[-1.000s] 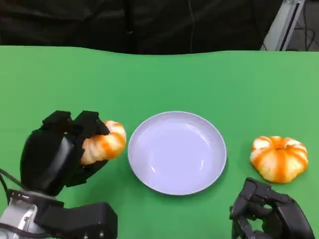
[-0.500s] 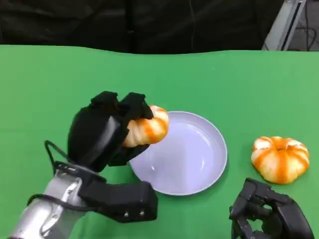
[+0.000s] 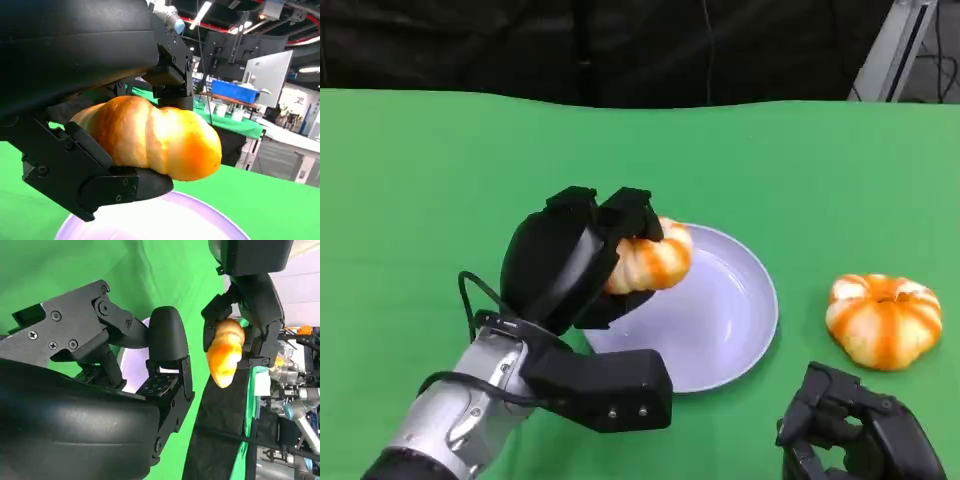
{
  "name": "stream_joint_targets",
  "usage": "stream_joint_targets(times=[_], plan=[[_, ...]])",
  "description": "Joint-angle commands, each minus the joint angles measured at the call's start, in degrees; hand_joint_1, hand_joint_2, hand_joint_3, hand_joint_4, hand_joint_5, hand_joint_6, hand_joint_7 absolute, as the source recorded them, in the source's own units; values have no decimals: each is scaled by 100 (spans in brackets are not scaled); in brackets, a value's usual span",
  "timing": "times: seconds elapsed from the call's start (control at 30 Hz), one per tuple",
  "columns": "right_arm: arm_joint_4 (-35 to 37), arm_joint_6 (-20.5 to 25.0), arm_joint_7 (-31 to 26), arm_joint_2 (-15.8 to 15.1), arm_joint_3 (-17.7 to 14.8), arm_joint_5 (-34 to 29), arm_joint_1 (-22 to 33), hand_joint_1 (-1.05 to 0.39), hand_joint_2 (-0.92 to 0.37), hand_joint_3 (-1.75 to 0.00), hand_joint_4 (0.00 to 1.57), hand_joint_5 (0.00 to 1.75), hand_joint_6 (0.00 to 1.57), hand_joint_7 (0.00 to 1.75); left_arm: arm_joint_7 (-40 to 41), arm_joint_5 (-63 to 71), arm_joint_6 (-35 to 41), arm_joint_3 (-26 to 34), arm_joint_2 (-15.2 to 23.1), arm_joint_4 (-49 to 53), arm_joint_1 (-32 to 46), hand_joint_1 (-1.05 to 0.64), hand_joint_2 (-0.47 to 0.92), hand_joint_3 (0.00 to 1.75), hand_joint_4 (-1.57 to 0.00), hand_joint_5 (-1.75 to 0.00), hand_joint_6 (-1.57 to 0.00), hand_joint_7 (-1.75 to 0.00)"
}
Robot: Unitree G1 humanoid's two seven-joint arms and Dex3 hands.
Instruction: Grasp the bread from the table and place it into the plate.
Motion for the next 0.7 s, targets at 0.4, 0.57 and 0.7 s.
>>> stream_joint_targets(times=[0.4, 0.57, 0.7], plan=[[-75, 38, 10, -43, -11, 83, 32, -13, -69, -97, 77, 175, 73, 153, -305, -94, -208, -387, -290, 990, -639, -5, 68, 66, -71, -175, -72, -162], [-76, 38, 10, -43, -11, 83, 32, -13, -69, -97, 77, 175, 73, 153, -298, -102, -213, -395, -287, 1003, -647, -5, 68, 65, -71, -175, -72, -162], [-116, 29, -27, -18, 13, 45, 52, -13, -69, -98, 77, 175, 73, 153, -1944, -760, -425, -478, -174, 1059, -587, -34, 86, 37, -47, -67, -64, -59]])
